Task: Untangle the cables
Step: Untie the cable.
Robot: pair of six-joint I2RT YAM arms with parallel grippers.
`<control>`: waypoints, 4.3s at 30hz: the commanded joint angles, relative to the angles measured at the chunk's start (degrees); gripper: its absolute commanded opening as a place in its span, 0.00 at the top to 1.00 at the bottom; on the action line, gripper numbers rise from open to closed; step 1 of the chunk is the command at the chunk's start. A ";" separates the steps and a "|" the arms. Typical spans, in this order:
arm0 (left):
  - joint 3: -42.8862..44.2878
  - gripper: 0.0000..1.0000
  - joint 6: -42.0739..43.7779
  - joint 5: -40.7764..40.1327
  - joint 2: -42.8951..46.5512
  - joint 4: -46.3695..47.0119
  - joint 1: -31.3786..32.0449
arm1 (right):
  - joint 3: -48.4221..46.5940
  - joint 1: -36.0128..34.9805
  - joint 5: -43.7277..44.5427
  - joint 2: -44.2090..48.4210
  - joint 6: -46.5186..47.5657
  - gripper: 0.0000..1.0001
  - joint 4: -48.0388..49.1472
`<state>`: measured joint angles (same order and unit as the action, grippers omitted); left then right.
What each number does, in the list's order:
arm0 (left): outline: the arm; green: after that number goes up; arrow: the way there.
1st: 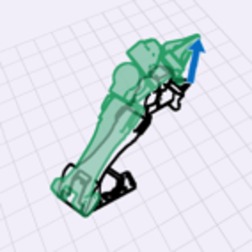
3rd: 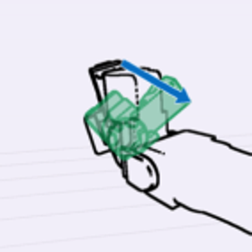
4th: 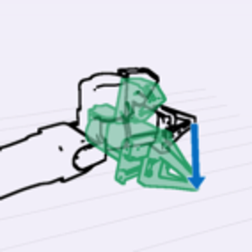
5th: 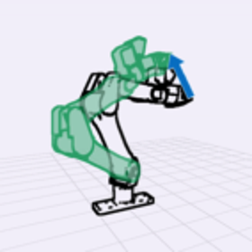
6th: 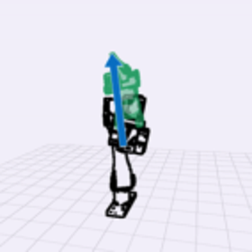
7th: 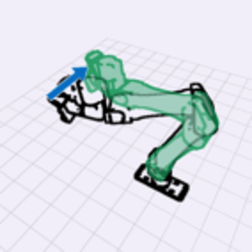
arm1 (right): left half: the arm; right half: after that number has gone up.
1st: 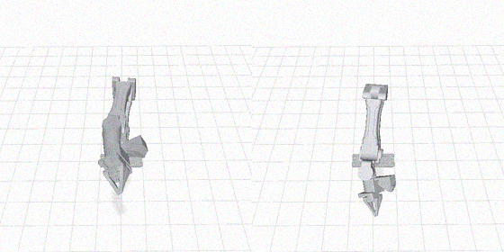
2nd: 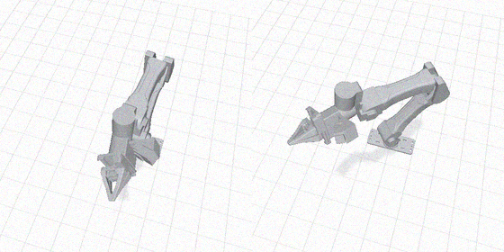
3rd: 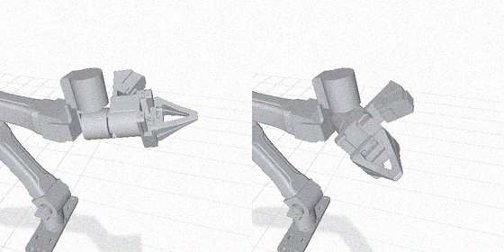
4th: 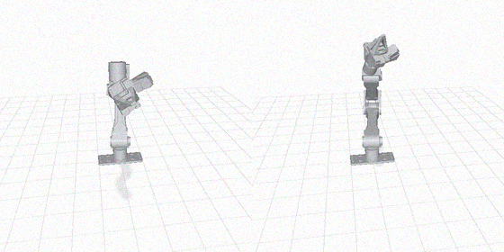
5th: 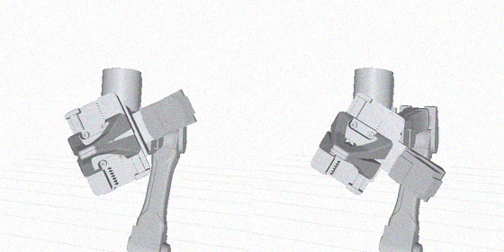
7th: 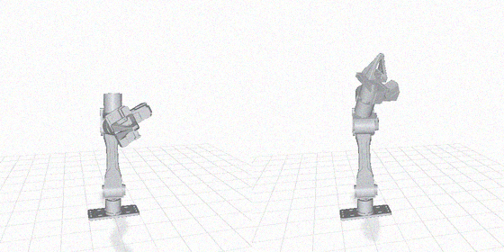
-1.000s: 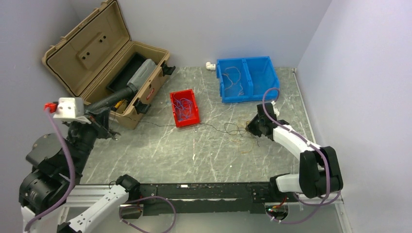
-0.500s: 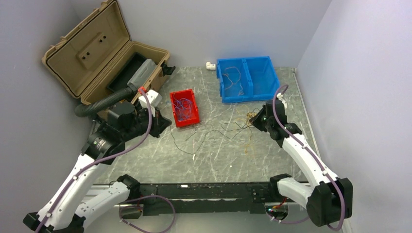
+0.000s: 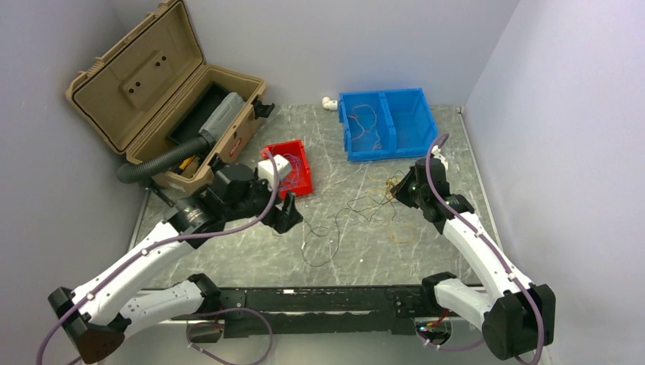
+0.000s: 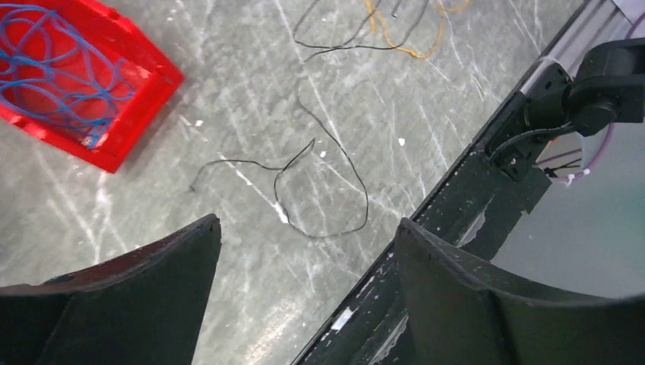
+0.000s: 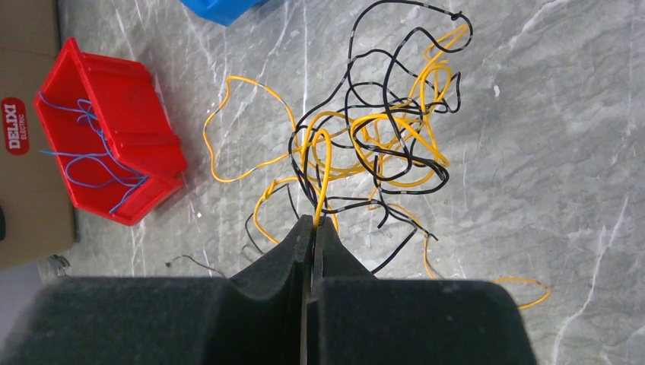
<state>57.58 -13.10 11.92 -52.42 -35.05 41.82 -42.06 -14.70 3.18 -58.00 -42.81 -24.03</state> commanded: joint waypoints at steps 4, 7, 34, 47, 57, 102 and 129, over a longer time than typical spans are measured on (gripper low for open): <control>-1.75 0.12 0.64 -2.50 -5.29 17.17 7.48 | -3.40 -1.54 1.47 0.77 -0.11 1.00 -0.80; -0.93 0.14 1.57 -3.94 -10.54 24.06 11.10 | -3.76 -2.39 2.29 0.28 -0.95 1.00 -1.36; 14.11 0.45 4.00 0.06 -46.61 46.81 17.46 | -4.74 -3.21 0.20 0.18 -5.77 0.98 -3.15; 9.15 1.00 4.23 0.50 -44.00 50.90 17.78 | -2.52 -3.11 1.82 -1.17 -7.26 0.66 -2.28; 4.91 1.00 4.16 -0.21 -29.58 43.96 17.78 | 3.06 -1.25 3.69 -10.52 -7.96 0.48 5.59; 3.17 1.00 7.04 -2.80 -10.29 21.89 16.45 | 20.36 -9.82 -39.50 16.86 18.36 0.07 37.92; 6.63 1.00 8.20 -5.10 -10.38 22.14 16.45 | 25.44 -21.14 0.82 20.15 16.60 1.00 35.40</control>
<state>64.53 -5.17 12.53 -66.02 -15.64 58.41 -17.96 -35.73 -15.66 -43.77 -21.17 13.78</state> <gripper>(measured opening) 0.012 0.034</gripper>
